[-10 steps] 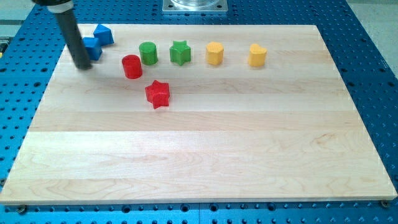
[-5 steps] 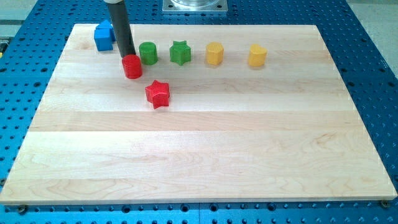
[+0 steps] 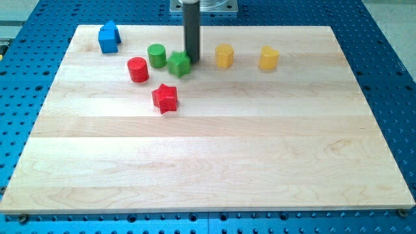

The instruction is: Place the green blocks diagonally to each other

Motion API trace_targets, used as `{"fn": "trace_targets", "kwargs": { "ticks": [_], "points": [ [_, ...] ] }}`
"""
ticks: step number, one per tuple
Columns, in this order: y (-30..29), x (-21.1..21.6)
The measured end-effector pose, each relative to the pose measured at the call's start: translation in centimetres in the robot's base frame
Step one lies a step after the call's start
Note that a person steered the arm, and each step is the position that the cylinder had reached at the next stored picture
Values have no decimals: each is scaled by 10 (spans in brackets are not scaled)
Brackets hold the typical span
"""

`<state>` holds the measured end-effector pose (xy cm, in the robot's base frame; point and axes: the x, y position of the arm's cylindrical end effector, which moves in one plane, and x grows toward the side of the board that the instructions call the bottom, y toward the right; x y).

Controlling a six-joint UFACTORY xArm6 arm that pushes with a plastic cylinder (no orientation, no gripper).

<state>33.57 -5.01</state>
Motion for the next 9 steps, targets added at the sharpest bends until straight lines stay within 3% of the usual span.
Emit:
{"fn": "trace_targets", "kwargs": {
  "ticks": [2, 3, 5, 6, 7, 8, 9],
  "points": [
    [-25, -52],
    [-73, -52],
    [-78, 20],
    [-82, -14],
    [-159, -13],
    [-178, 1],
    [-150, 22]
  ]
}}
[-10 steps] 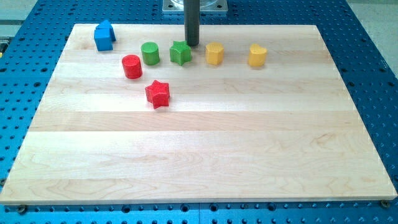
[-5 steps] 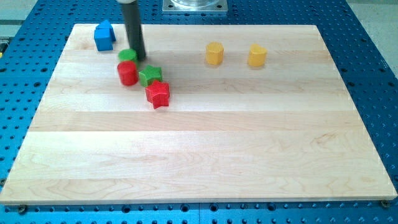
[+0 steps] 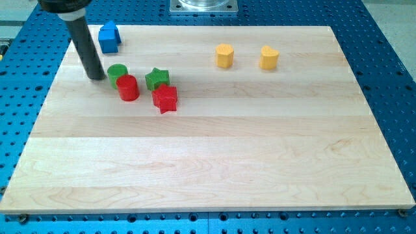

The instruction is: Place the green blocks diagonally to each other

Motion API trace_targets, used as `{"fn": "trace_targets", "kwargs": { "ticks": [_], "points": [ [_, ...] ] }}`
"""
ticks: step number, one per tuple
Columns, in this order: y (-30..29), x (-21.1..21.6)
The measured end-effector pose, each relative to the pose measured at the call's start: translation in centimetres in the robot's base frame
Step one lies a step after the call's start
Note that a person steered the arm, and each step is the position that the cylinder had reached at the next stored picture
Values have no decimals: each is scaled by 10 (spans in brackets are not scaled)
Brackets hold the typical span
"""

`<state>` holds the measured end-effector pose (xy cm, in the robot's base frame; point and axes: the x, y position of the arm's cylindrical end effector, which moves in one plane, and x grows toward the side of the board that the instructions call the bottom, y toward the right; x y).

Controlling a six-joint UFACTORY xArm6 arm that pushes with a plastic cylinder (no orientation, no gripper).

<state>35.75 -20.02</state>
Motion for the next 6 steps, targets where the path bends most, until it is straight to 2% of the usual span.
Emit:
{"fn": "trace_targets", "kwargs": {
  "ticks": [1, 3, 4, 5, 6],
  "points": [
    [63, 0],
    [71, -4],
    [104, -3],
    [150, 55],
    [184, 37]
  ]
}}
